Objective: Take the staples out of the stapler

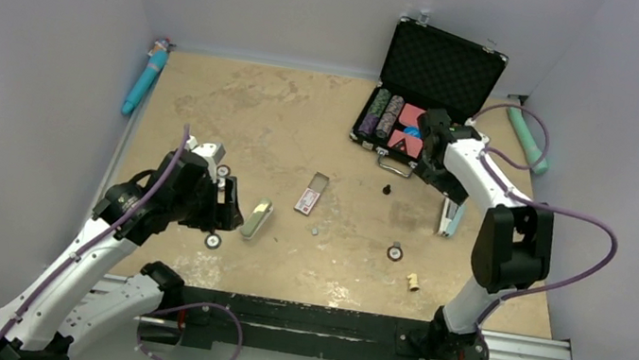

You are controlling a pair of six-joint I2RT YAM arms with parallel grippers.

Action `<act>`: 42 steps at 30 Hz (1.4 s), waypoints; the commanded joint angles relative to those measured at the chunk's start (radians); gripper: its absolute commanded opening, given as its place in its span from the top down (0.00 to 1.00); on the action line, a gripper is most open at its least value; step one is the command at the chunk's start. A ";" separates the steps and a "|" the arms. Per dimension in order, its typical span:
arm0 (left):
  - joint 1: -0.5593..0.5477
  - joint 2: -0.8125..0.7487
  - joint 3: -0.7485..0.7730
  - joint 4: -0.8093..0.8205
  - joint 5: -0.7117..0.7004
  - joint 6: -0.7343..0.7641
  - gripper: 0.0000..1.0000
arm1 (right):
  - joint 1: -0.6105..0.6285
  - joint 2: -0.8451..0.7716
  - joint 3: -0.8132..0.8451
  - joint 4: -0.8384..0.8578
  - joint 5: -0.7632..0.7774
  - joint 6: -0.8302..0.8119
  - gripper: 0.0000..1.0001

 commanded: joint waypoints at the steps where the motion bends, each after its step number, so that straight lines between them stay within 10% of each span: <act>1: 0.002 -0.015 -0.004 0.027 -0.017 0.014 0.21 | 0.007 -0.077 -0.035 0.092 -0.107 -0.119 0.02; 15: 0.001 -0.008 -0.005 0.031 -0.007 0.021 0.23 | -0.333 -0.424 -0.485 0.553 -0.607 -0.135 0.16; 25: 0.001 0.004 -0.005 0.035 0.006 0.029 0.23 | -0.440 -0.308 -0.457 0.544 -0.518 -0.233 0.17; 42: 0.001 0.014 -0.008 0.036 -0.005 0.020 0.25 | -0.421 -0.286 -0.397 0.488 -0.500 -0.304 0.72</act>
